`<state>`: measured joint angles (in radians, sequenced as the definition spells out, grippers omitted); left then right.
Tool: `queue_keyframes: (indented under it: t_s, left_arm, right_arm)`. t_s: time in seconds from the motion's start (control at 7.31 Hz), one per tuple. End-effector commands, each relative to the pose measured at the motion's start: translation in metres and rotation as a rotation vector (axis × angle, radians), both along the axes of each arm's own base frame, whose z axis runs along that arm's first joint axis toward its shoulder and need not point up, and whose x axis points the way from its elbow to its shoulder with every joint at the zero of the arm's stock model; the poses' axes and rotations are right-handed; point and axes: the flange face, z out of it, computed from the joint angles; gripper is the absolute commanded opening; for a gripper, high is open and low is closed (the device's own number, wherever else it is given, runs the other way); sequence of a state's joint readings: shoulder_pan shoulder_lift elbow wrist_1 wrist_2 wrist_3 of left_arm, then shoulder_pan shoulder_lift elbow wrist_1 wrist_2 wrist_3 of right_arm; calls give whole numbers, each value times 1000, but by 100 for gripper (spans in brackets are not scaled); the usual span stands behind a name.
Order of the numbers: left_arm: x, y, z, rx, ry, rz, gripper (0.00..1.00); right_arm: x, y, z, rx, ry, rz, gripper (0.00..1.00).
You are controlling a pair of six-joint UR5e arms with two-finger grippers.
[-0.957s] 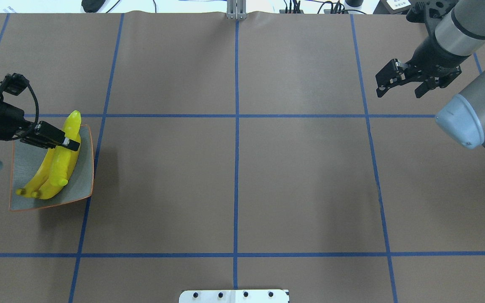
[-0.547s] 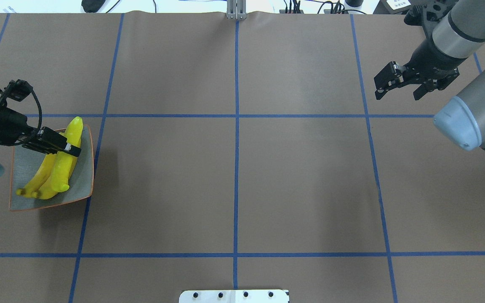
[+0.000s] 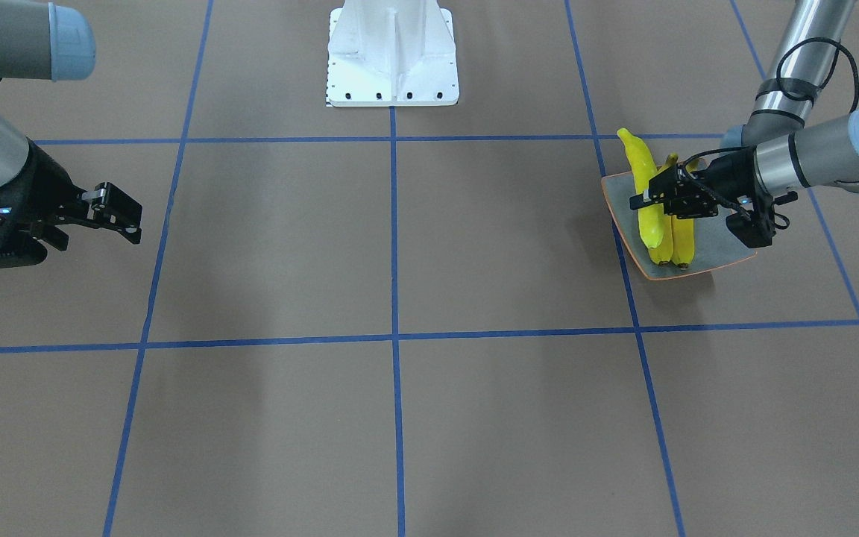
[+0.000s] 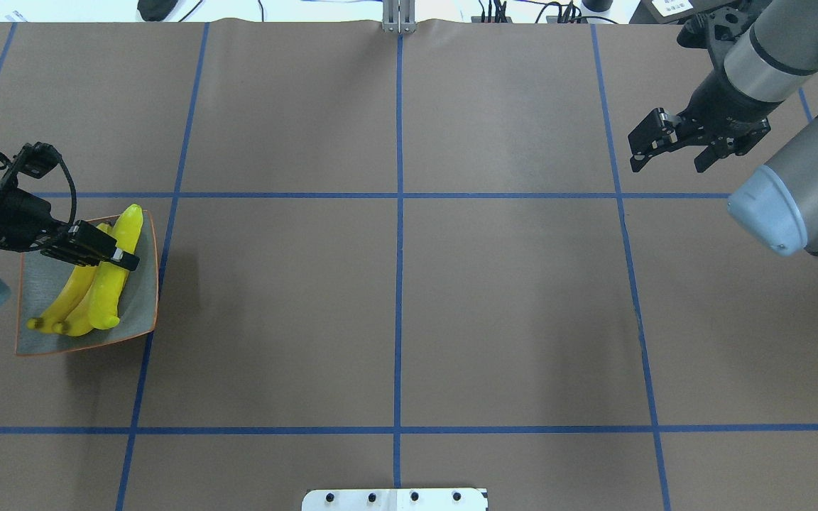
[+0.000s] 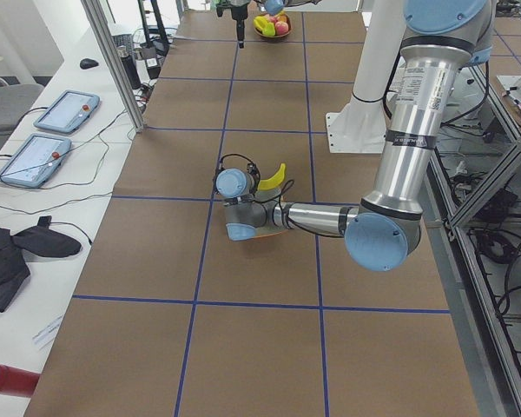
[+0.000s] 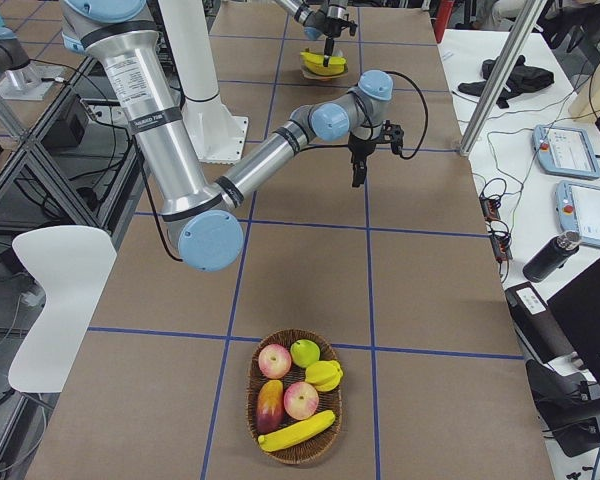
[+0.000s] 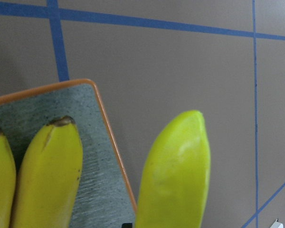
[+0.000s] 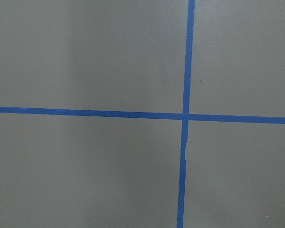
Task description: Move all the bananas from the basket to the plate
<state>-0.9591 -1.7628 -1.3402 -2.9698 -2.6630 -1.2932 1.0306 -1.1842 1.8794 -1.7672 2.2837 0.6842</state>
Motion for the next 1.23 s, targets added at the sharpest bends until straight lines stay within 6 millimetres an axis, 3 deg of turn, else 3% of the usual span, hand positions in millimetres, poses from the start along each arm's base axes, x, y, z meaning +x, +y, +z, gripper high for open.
queue_keyframes:
  t_s: [0.0, 0.41, 0.55, 1.09]
  left_arm:
    - [3, 0, 5, -7, -6, 5, 19]
    - [4, 0, 7, -11, -8, 5, 84]
    - [4, 0, 7, -11, -9, 5, 99]
    - [1, -8, 0, -17, -4, -4, 100]
  right_arm:
    - [-3, 1, 0, -1, 1, -4, 100]
    - [-8, 3, 1, 1, 8, -10, 100]
    - [-8, 3, 0, 3, 7, -10, 100]
    - [-8, 2, -2, 7, 4, -10, 100]
